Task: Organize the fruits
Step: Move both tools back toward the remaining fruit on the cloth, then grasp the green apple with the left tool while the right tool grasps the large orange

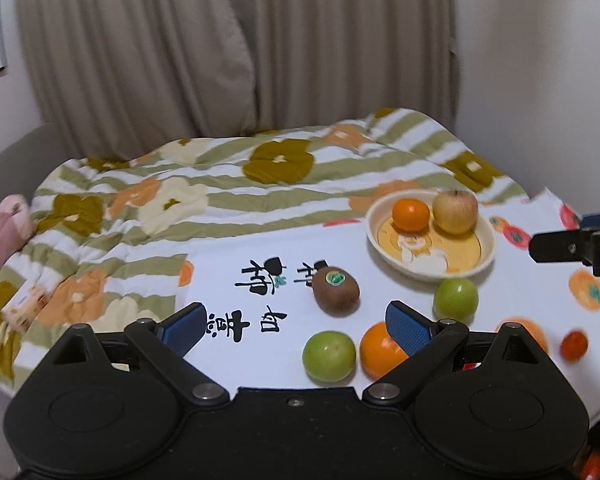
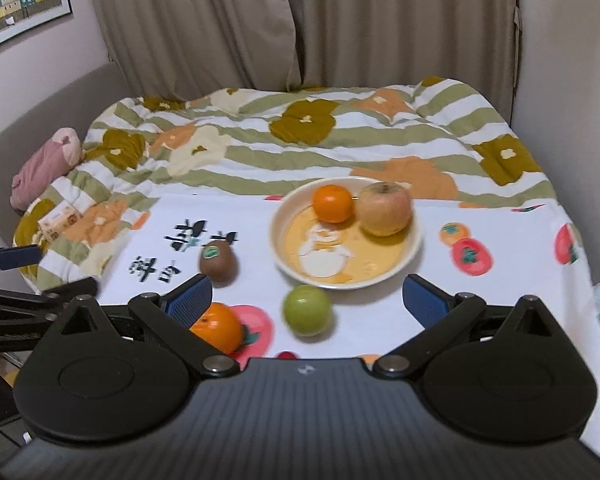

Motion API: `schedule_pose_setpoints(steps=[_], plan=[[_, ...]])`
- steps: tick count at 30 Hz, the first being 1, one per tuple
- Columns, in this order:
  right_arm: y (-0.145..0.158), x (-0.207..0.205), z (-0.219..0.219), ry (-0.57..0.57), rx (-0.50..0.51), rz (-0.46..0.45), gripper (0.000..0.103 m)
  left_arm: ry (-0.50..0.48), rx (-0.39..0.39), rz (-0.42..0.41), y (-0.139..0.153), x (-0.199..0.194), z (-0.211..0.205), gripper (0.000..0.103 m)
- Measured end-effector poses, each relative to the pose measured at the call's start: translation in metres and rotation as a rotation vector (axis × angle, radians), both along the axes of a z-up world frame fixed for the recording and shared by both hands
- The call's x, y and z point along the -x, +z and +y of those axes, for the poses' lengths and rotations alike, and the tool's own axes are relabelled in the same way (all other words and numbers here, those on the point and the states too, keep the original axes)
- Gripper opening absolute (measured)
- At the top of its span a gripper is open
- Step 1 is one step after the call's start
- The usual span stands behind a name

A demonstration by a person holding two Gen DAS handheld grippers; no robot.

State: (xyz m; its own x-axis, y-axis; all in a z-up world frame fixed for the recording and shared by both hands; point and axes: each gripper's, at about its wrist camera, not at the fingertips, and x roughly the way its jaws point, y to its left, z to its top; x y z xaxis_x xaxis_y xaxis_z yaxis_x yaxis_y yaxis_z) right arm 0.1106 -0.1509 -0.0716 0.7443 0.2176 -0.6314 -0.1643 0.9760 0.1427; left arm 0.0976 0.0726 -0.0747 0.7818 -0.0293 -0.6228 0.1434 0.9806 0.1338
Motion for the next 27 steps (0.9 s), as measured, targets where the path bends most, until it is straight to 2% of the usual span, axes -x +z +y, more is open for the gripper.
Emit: schedule_pose_setpoints(steps=[3, 7, 11, 19, 25, 27], plan=[[-0.014, 0.003, 0.018, -0.015, -0.011, 0.002, 0.103, -0.072, -0.038, -0.004, -0.016, -0.006, 0.011, 0.098], [-0.032, 0.002, 0.038, -0.048, -0.023, 0.021, 0.103, -0.189, -0.046, 0.0, -0.035, -0.017, 0.025, 0.098], [-0.049, 0.0, 0.055, -0.059, -0.025, 0.033, 0.103, -0.279, -0.106, 0.012, -0.053, -0.032, 0.029, 0.098], [-0.081, -0.013, 0.07, -0.093, -0.035, 0.074, 0.103, -0.475, -0.115, 0.055, -0.086, -0.055, 0.027, 0.095], [-0.096, -0.021, 0.078, -0.098, -0.043, 0.096, 0.103, -0.565, -0.131, 0.11, -0.107, -0.067, 0.015, 0.082], [-0.098, -0.022, 0.081, -0.097, -0.041, 0.101, 0.103, -0.577, -0.128, 0.124, -0.112, -0.07, 0.013, 0.075]])
